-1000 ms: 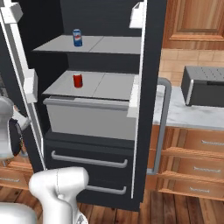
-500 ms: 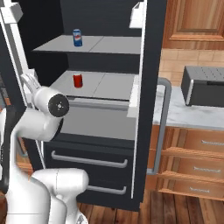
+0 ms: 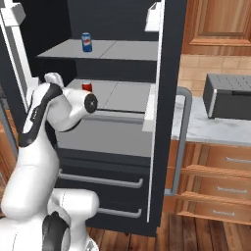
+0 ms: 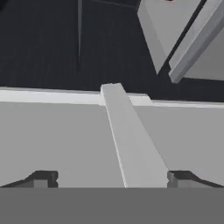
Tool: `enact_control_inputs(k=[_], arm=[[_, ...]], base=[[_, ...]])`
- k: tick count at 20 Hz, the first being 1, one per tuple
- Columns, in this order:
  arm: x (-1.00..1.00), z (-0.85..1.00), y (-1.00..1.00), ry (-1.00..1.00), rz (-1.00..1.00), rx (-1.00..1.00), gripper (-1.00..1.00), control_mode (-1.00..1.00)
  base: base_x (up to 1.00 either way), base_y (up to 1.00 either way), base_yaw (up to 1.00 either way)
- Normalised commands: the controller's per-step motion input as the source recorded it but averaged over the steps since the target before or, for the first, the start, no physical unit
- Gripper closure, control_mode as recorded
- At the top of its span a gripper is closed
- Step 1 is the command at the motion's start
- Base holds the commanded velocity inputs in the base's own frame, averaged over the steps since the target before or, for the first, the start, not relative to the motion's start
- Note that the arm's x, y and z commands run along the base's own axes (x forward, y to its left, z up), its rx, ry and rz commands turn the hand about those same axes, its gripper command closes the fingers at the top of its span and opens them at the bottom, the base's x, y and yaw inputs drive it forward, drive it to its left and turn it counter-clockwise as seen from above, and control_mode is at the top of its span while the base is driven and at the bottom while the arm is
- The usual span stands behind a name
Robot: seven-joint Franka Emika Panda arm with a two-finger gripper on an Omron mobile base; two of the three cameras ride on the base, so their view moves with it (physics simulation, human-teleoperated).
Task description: Open the fridge, grab two sodas, and place both sodas inside the bowl with ice on the dining counter.
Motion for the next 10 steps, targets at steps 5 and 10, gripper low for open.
enact_control_inputs(k=[5, 10], arm=[[0.72, -0.02, 0.57, 0.17, 0.21, 0.00, -1.00, -1.00], [0.29, -0.04, 0.86, 0.05, 0.20, -0.04, -1.00, -1.00]], base=[[0.00, 0.00, 0.00], [0.00, 0.00, 0.00]])
